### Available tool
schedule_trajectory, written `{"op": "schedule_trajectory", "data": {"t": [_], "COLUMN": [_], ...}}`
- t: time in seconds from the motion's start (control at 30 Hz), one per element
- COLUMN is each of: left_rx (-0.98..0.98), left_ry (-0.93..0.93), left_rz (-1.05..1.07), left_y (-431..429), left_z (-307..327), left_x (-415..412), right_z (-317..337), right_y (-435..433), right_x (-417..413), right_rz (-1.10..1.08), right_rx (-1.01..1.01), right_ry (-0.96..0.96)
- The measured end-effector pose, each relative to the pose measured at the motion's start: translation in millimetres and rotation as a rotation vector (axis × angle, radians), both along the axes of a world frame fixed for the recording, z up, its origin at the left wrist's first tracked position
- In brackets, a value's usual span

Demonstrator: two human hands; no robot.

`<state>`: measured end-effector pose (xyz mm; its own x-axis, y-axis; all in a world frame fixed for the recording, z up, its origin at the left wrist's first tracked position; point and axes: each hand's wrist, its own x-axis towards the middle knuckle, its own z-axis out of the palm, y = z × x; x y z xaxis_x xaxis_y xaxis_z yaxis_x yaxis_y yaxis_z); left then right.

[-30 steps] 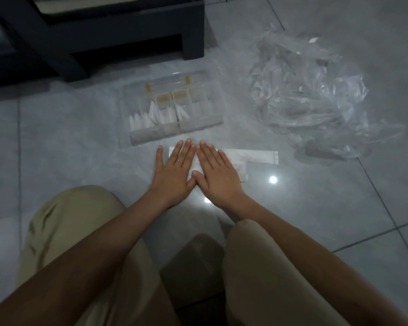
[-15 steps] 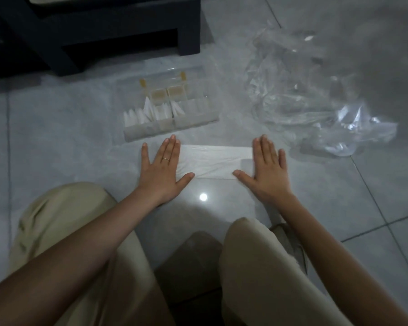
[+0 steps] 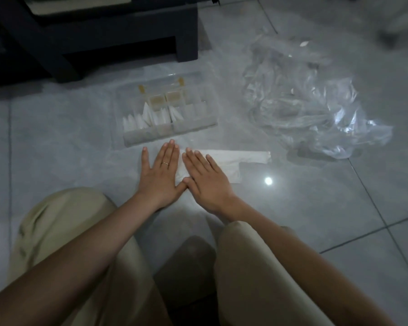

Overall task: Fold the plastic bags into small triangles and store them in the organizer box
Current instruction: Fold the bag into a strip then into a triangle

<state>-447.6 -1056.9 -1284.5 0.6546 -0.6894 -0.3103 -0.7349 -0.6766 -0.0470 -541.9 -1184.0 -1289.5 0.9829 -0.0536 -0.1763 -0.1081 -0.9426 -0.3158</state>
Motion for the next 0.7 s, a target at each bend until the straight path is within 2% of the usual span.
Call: {"op": "schedule_trajectory", "data": {"t": [0.2, 0.47, 0.6, 0.7], "left_rx": [0.001, 0.021, -0.082, -0.225], "left_ry": [0.034, 0.089, 0.127, 0.119], "left_rz": [0.026, 0.017, 0.032, -0.095], "left_y": [-3.2, -3.5, -1.5, -7.3], "left_z": [4.0, 9.0, 12.8, 22.4], "left_x": [0.0, 1.5, 0.0, -3.2], "right_z": [-1.7, 6.9, 29.1, 34.1], "right_y": [-25.5, -62.6, -52.4, -43.7], "right_x": [-25.6, -68.5, -57.6, -40.4], "right_rz": [-0.017, -0.247, -0.389, -0.258], "right_rx": [-0.051, -0.078, -0.043, 0.013], "right_ry": [0.012, 0.119, -0.082, -0.107]}}
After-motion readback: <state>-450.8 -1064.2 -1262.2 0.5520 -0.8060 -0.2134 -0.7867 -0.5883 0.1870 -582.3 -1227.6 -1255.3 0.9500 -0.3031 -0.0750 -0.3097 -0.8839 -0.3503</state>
